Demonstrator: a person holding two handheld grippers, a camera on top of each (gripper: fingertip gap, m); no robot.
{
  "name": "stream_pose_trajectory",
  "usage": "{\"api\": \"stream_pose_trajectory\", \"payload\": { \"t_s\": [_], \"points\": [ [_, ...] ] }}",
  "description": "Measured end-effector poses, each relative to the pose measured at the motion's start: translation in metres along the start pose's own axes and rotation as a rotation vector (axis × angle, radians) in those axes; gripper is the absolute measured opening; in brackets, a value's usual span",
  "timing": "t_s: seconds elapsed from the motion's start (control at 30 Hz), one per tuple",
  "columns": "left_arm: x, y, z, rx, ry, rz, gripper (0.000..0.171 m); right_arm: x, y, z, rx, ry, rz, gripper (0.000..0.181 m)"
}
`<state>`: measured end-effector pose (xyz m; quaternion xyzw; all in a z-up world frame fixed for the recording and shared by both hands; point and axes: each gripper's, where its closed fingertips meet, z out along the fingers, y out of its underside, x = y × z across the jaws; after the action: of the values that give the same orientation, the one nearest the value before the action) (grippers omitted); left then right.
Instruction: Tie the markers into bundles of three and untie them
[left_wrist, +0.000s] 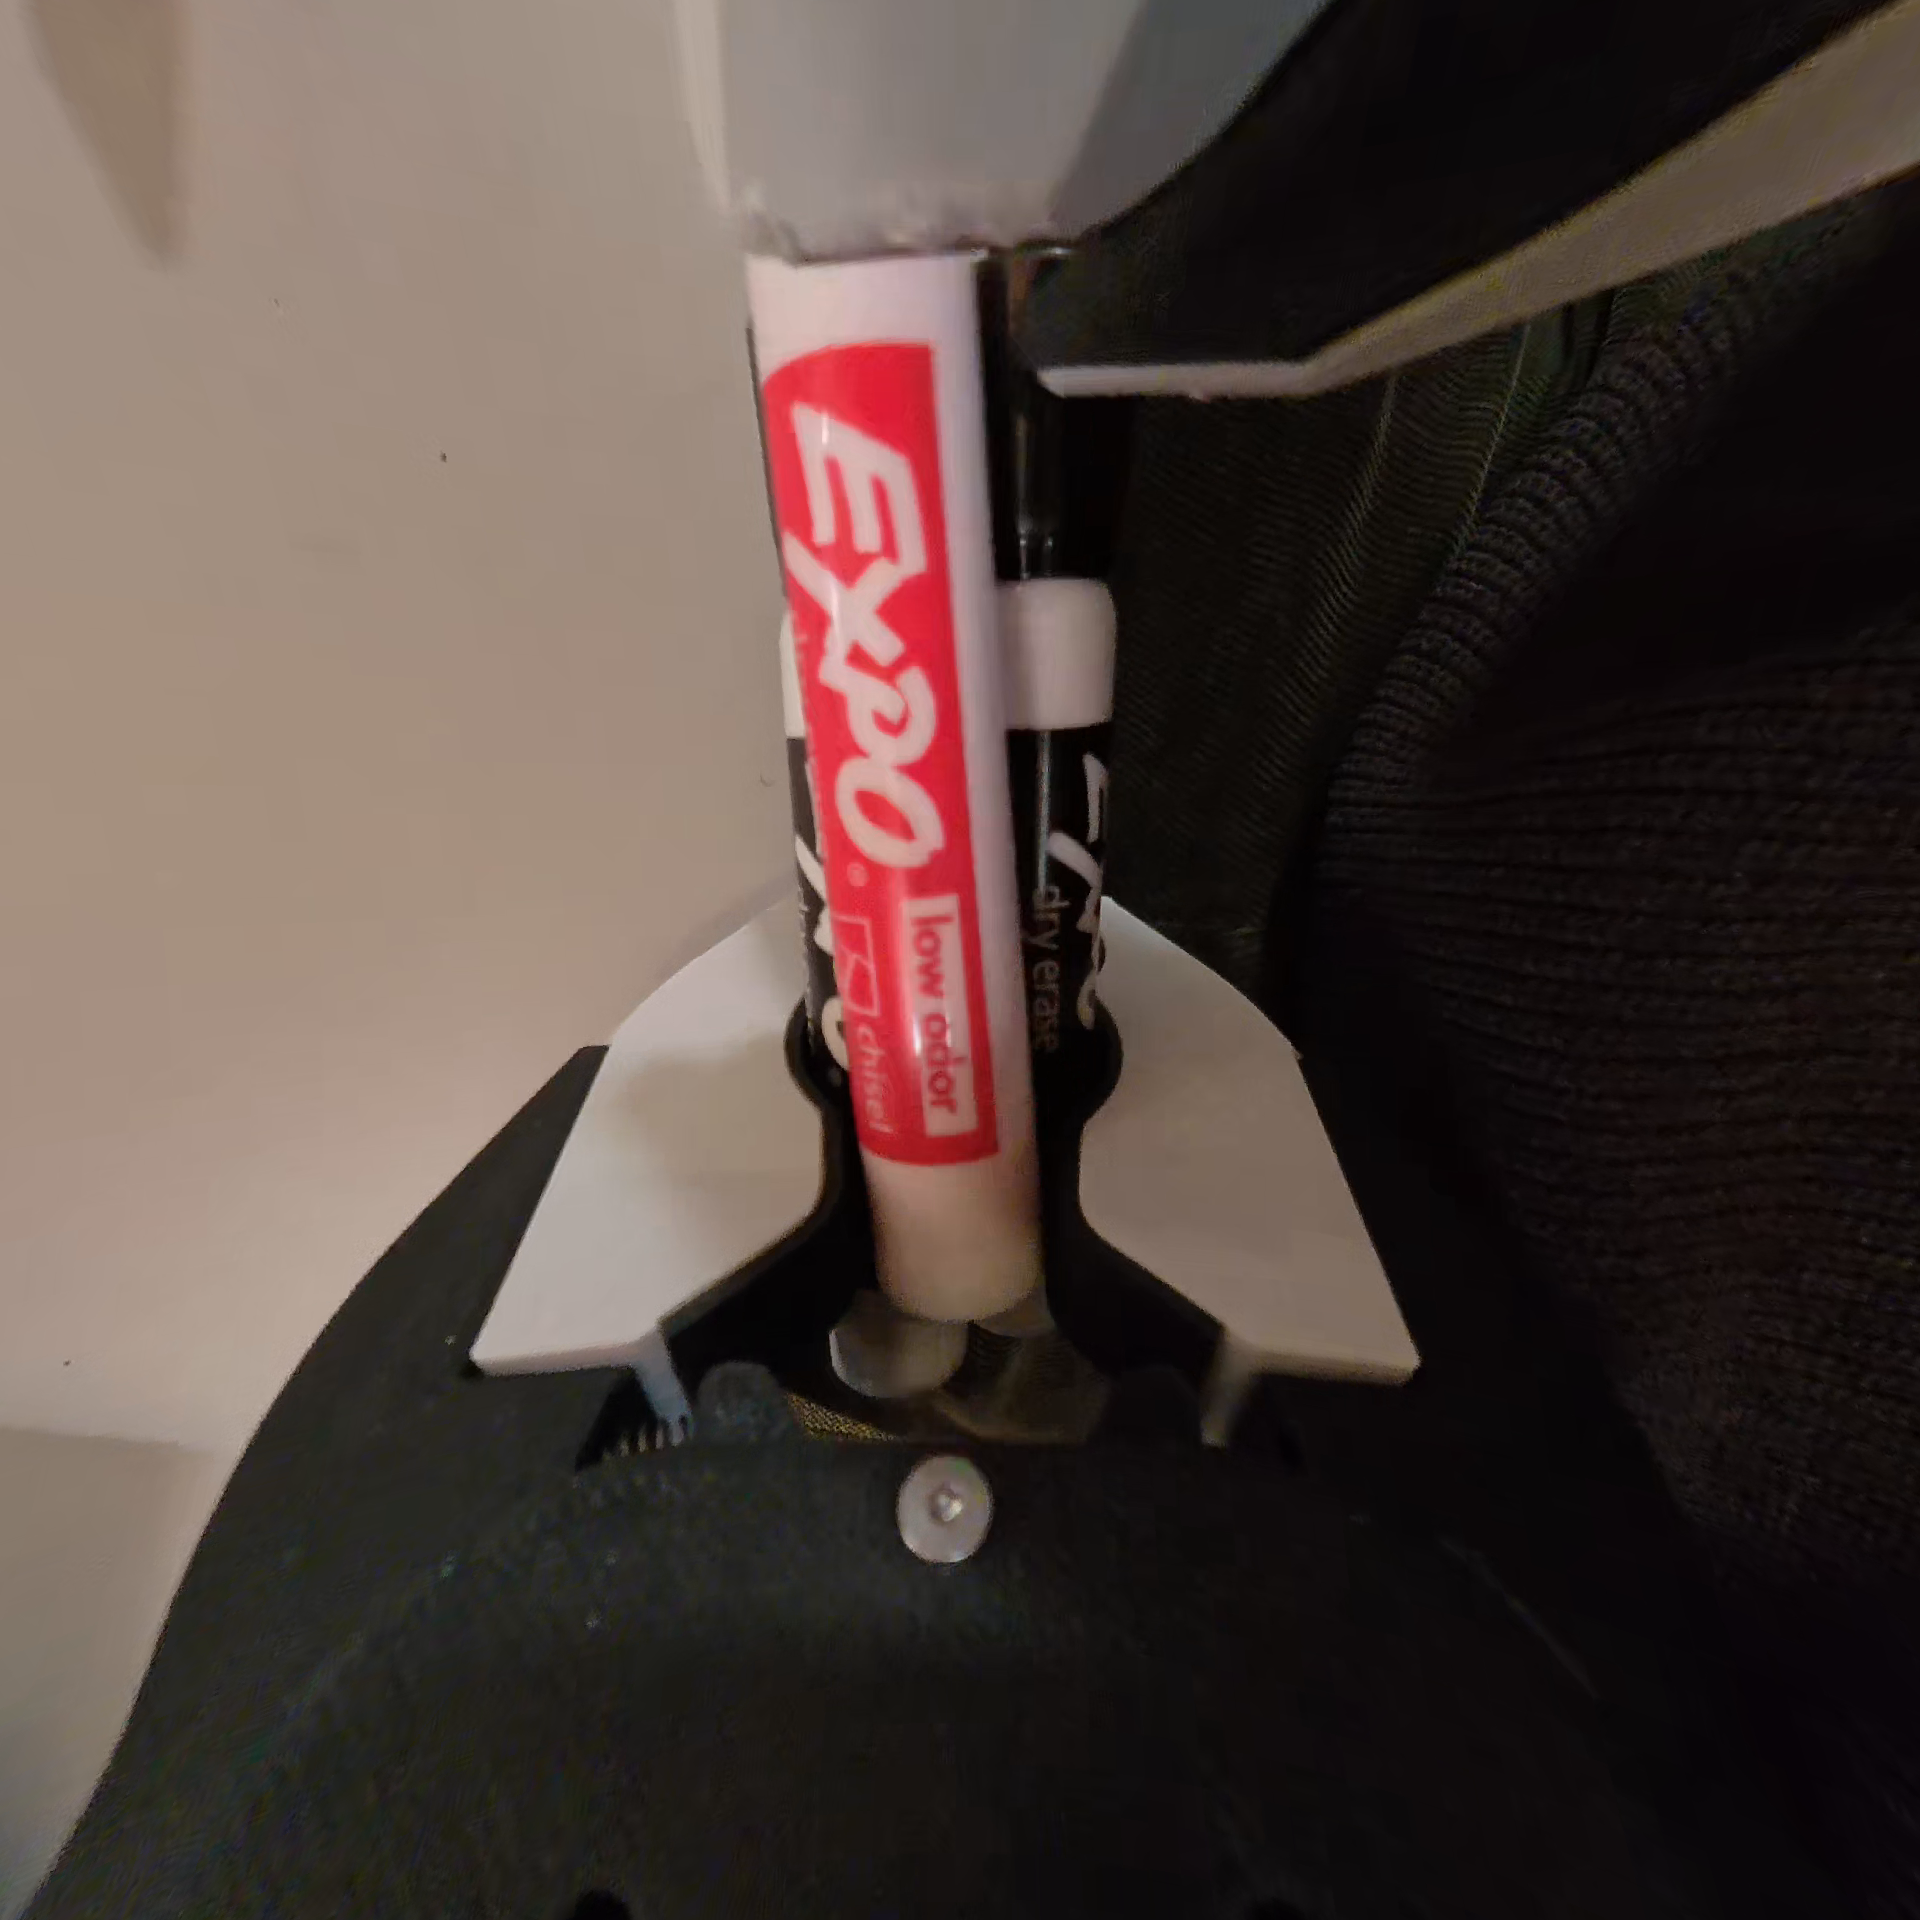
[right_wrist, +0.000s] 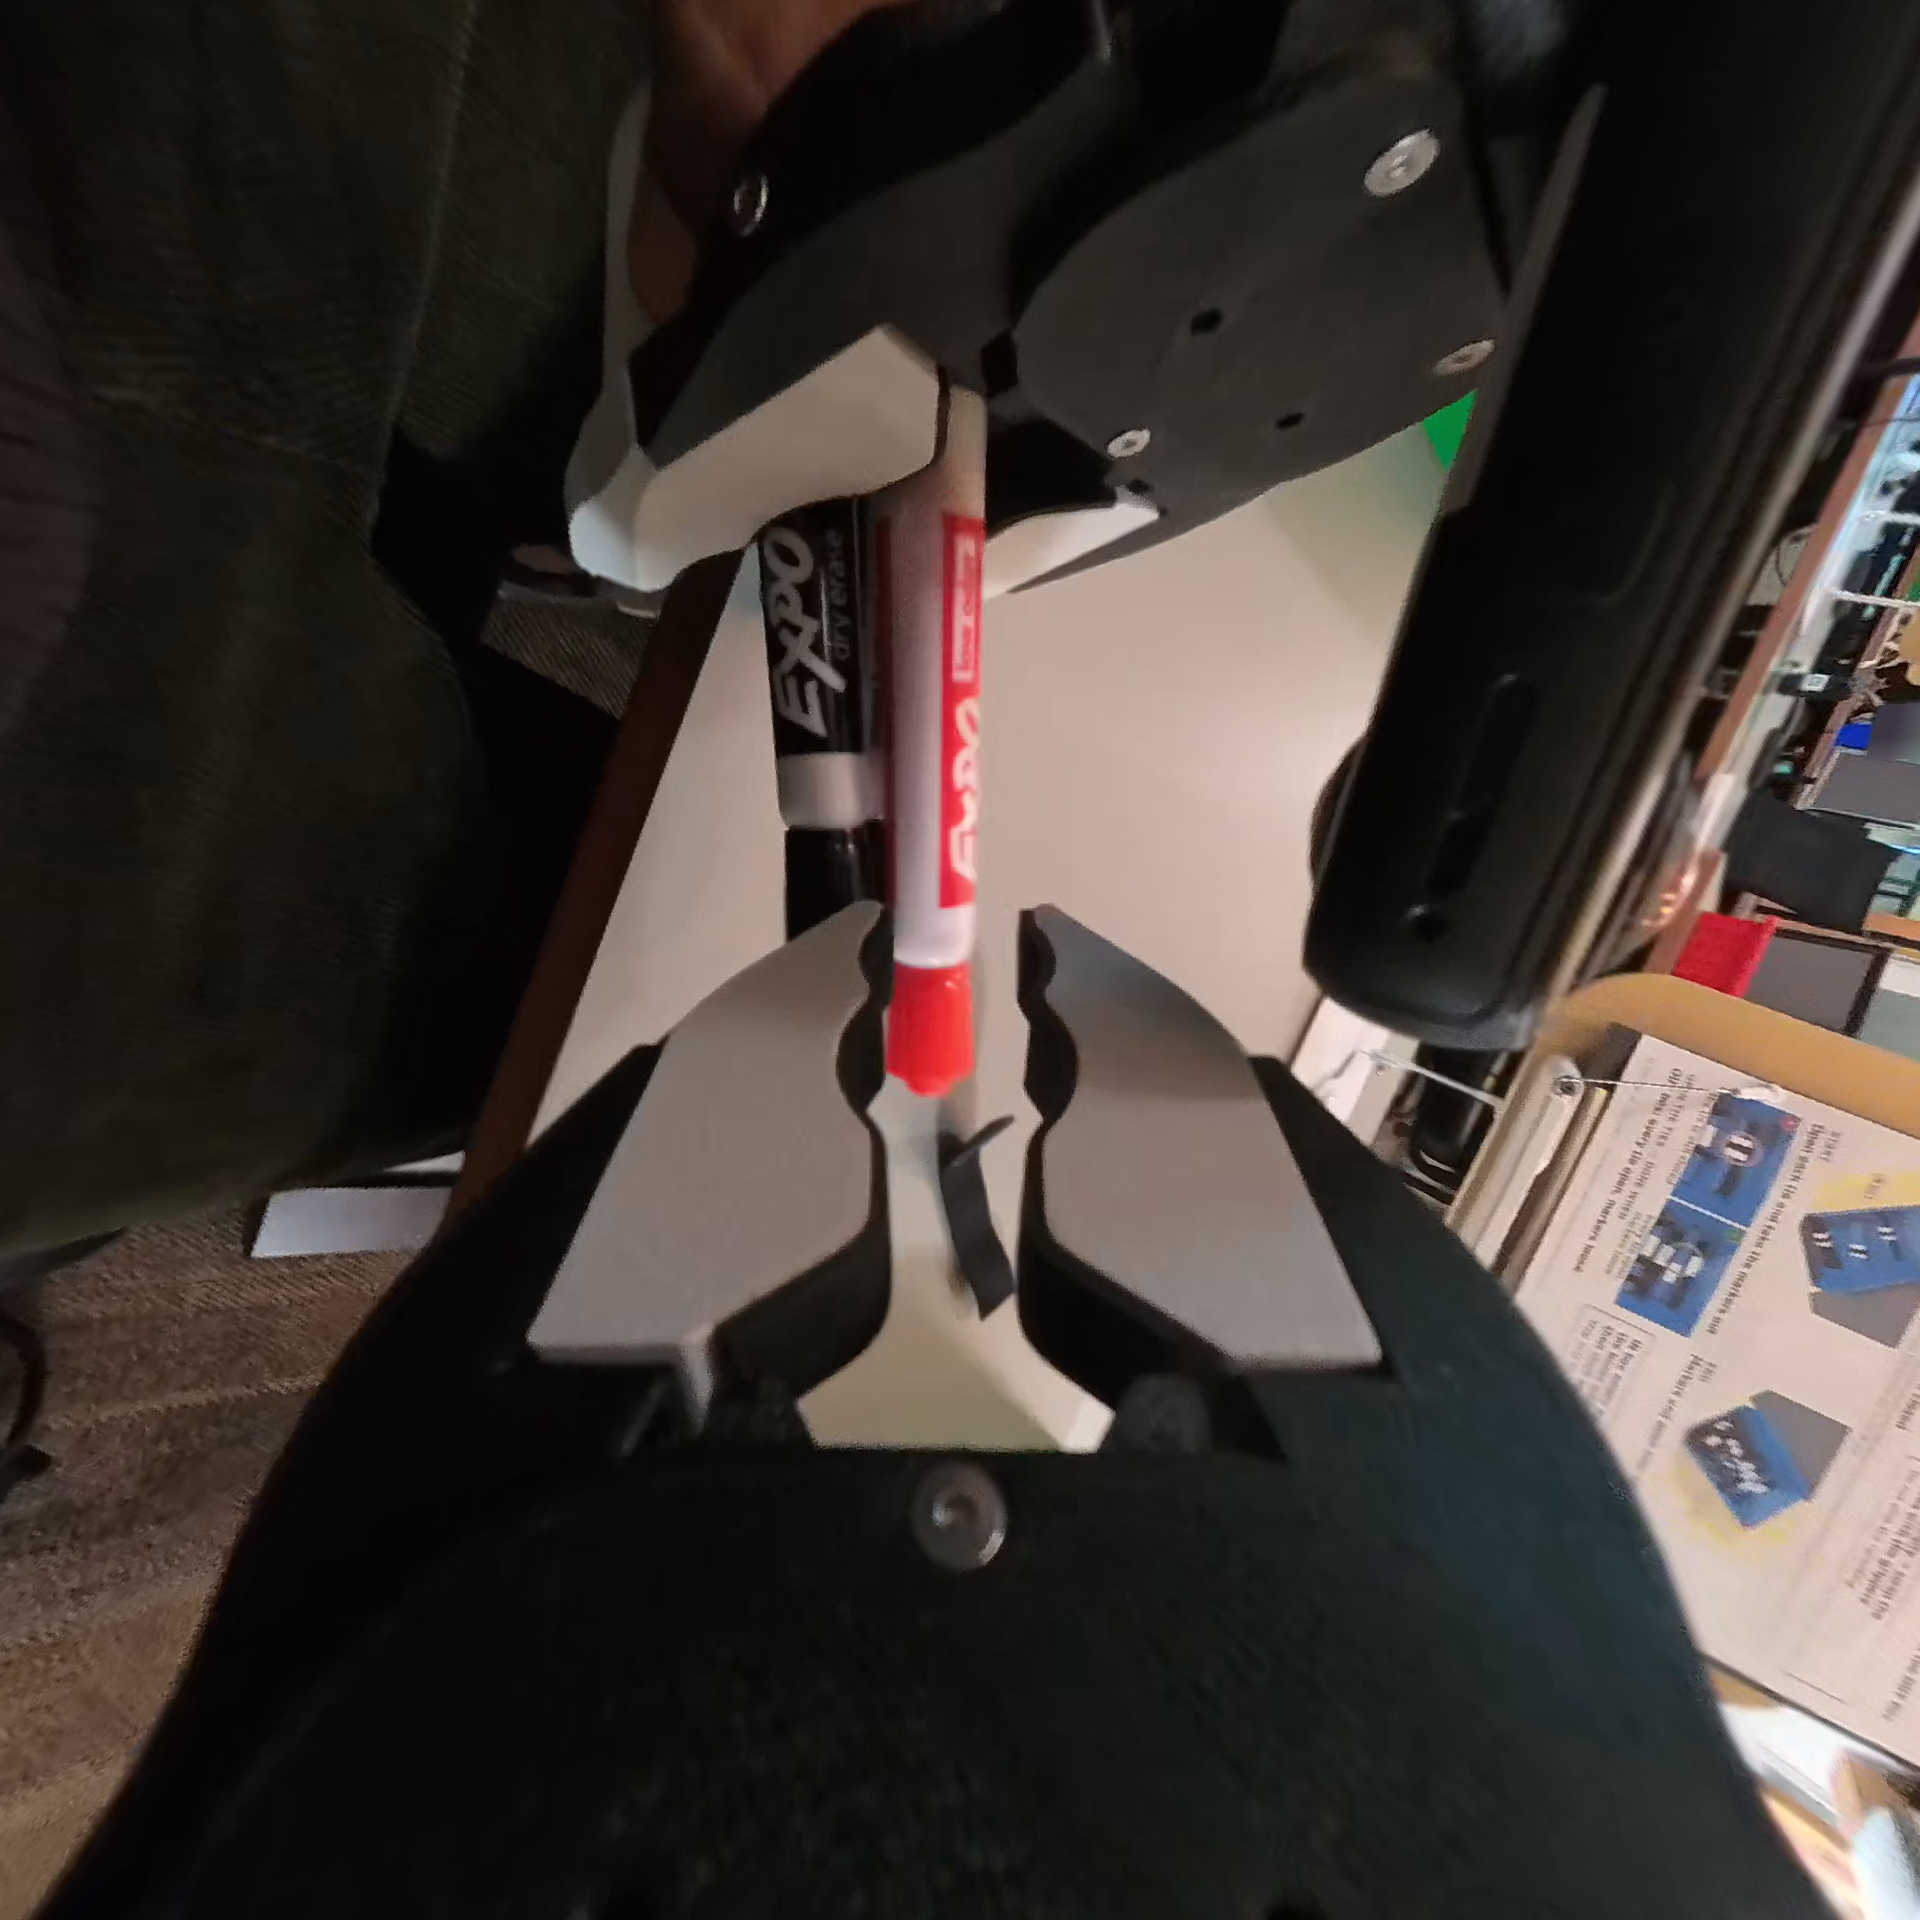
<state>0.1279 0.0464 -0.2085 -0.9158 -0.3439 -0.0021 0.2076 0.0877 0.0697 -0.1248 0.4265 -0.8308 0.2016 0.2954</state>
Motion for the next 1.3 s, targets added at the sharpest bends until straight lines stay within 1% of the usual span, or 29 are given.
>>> {"api": "stream_pose_trajectory", "payload": {
  "t_s": [0.07,0.17,0.23,0.27,0.33,0.4,0.47,0.5,0.53,0.57,0.63,0.67,0.73,0.9,0.97,1.03,1.1,1.2,1.3],
  "points": [
    [0.0,0.0,0.0,0.0,0.003,-0.006,0.042,-0.001,-0.002,-0.002,0.023,-0.013,0.025,0.028],
    [-0.004,0.002,-0.001,-0.005,-0.01,-0.01,0.042,0.002,0.006,-0.004,0.027,-0.001,0.077,0.029],
    [-0.007,0.005,-0.003,-0.017,-0.027,-0.01,0.042,0.006,0.013,-0.007,0.059,0.004,0.164,0.027],
    [-0.008,0.006,-0.003,-0.024,-0.038,-0.009,0.042,0.009,0.015,-0.008,0.098,0.007,0.23,0.025],
    [-0.011,0.008,-0.005,-0.032,-0.054,-0.005,0.041,0.017,0.017,-0.008,0.212,0.008,0.403,0.022],
    [-0.011,0.008,-0.007,-0.024,-0.048,-0.006,0.041,0.025,0.02,-0.007,0.349,-0.006,0.638,0.022],
    [-0.012,0.008,-0.008,-0.019,-0.047,-0.01,0.041,0.03,0.028,-0.005,0.444,-0.053,0.871,0.022],
    [-0.012,0.008,-0.008,-0.019,-0.046,-0.012,0.041,0.033,0.036,-0.003,0.468,-0.053,0.982,0.022],
    [-0.013,0.008,-0.008,-0.019,-0.045,-0.014,0.041,0.037,0.046,0.0,0.47,-0.034,1.091,0.014],
    [-0.013,0.009,-0.008,-0.019,-0.045,-0.015,0.041,0.039,0.059,0.005,0.449,-0.003,1.191,0.001],
    [-0.013,0.009,-0.008,-0.017,-0.041,-0.018,0.042,0.031,0.079,0.017,0.356,0.042,1.317,0.0],
    [-0.013,0.009,-0.008,-0.017,-0.037,-0.02,0.043,0.023,0.08,0.021,0.324,0.041,1.331,0.0],
    [-0.012,0.008,-0.007,-0.013,-0.028,-0.022,0.042,0.013,0.071,0.025,0.305,0.05,1.306,0.0],
    [-0.012,0.009,-0.006,-0.016,-0.023,-0.024,0.041,0.003,0.04,0.027,0.286,0.068,1.092,0.0],
    [-0.014,0.01,-0.006,-0.017,-0.031,-0.028,0.041,0.0,0.032,0.027,0.291,0.075,0.992,0.0],
    [-0.014,0.01,-0.006,-0.015,-0.03,-0.03,0.041,-0.004,0.032,0.029,0.27,0.079,0.952,0.0],
    [-0.014,0.01,-0.006,-0.019,-0.033,-0.025,0.041,-0.003,0.04,0.03,0.241,0.103,0.962,0.0],
    [-0.009,0.01,-0.005,-0.031,-0.025,0.002,0.041,0.006,0.058,0.031,0.202,0.166,1.043,0.0],
    [0.0,0.01,-0.004,-0.046,-0.013,0.048,0.041,0.01,0.059,0.032,0.269,0.163,1.106,0.0]
  ]
}}
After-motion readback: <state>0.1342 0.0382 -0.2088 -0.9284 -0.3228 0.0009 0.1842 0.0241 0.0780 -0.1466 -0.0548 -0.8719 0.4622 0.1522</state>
